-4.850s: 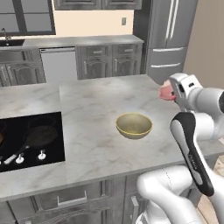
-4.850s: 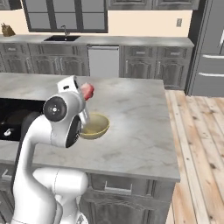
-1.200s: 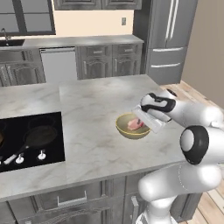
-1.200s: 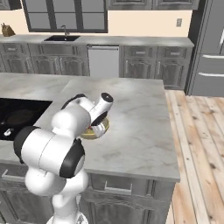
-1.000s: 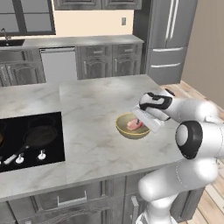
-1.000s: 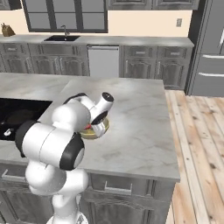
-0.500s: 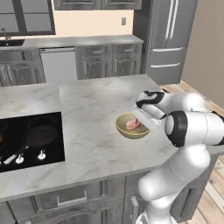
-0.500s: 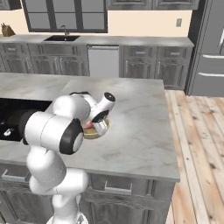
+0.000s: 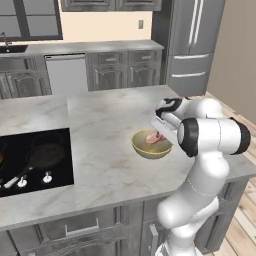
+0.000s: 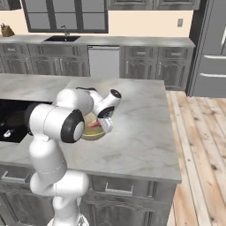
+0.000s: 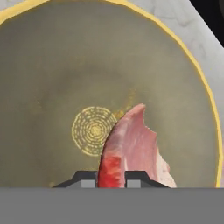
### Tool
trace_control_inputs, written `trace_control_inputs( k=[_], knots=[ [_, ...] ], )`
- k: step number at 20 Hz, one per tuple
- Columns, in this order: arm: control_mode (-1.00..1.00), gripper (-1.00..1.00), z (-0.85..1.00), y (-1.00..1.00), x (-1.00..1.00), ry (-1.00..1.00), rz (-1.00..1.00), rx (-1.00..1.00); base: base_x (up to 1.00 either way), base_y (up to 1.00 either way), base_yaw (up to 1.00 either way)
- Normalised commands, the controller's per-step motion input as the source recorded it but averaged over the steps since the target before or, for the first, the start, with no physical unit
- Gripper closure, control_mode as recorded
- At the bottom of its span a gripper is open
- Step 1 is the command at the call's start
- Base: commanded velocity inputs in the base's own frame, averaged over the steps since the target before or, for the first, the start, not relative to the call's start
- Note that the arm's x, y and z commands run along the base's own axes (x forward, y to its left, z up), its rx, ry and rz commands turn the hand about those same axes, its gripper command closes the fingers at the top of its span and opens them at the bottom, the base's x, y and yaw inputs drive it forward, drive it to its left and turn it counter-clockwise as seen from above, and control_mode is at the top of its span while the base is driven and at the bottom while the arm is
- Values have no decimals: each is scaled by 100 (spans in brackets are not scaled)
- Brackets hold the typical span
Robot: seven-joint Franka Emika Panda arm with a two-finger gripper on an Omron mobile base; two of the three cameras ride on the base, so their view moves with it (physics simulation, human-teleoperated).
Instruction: Place one of the steaks on the plate and the other in the bowl. Then place the bowl in the fridge.
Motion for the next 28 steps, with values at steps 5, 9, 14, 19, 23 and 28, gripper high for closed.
trace_control_inputs(
  k=[5, 9, 14, 19, 23, 28],
  knots=[
    [-100, -100, -15, 2, 12, 1, 0, 0, 0, 0, 0],
    [-100, -100, -8, 17, 0, 0, 0, 0, 0, 0, 0],
    [-100, -100, 0, 21, -26, -4, 3, 0, 0, 0, 0],
    [-100, -100, 10, 18, -61, -15, 6, 0, 0, 0, 0],
    [-100, -100, 29, 4, -78, -22, 2, 0, 0, 0, 0],
    [-100, -100, 58, 36, -63, -12, -2, -12, 0, 0, 0]
  ],
)
